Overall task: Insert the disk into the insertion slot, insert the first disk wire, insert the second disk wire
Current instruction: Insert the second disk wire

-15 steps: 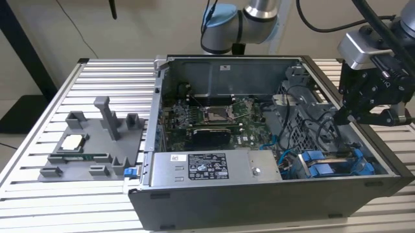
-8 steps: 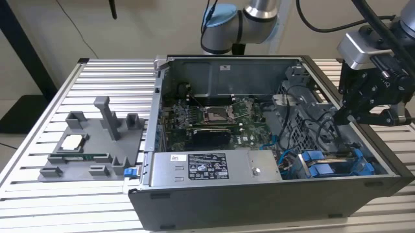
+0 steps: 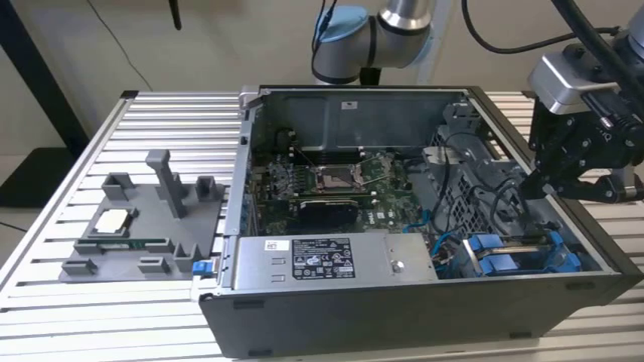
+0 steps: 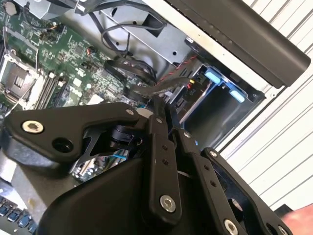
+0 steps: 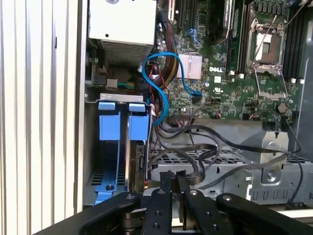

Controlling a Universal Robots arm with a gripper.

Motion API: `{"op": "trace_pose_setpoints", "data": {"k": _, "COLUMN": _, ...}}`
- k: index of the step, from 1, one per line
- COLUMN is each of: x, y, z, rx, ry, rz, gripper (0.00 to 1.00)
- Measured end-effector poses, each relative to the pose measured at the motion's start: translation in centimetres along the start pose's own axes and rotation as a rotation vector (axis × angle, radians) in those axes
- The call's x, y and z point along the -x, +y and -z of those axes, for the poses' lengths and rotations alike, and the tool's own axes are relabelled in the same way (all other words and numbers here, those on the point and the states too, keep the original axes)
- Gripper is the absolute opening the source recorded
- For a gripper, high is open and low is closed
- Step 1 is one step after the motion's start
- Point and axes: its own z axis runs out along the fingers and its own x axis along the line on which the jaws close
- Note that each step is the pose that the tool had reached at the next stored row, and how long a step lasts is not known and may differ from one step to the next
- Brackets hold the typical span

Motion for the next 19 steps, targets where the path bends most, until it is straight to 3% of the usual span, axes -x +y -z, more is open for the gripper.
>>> {"op": "trace_pose_setpoints", "data": {"k": 6, "x": -0.15, "y": 0.54, "z": -0.27, "rx": 0.001, "ry": 0.0215, "rz": 0.001, "gripper": 0.16}}
{"op": "trace_pose_setpoints", "data": {"k": 16, "x": -0.2, "y": 1.95, "z": -0.8, "rx": 0.001, "ry": 0.0307, "rz": 0.001, "gripper": 0.16}}
{"op": "trace_pose_setpoints", "data": {"k": 19, "x": -0.26, "y": 2.0, "z": -1.14, "rx": 0.0012, "ry": 0.0348, "rz": 0.001, "gripper": 0.16}}
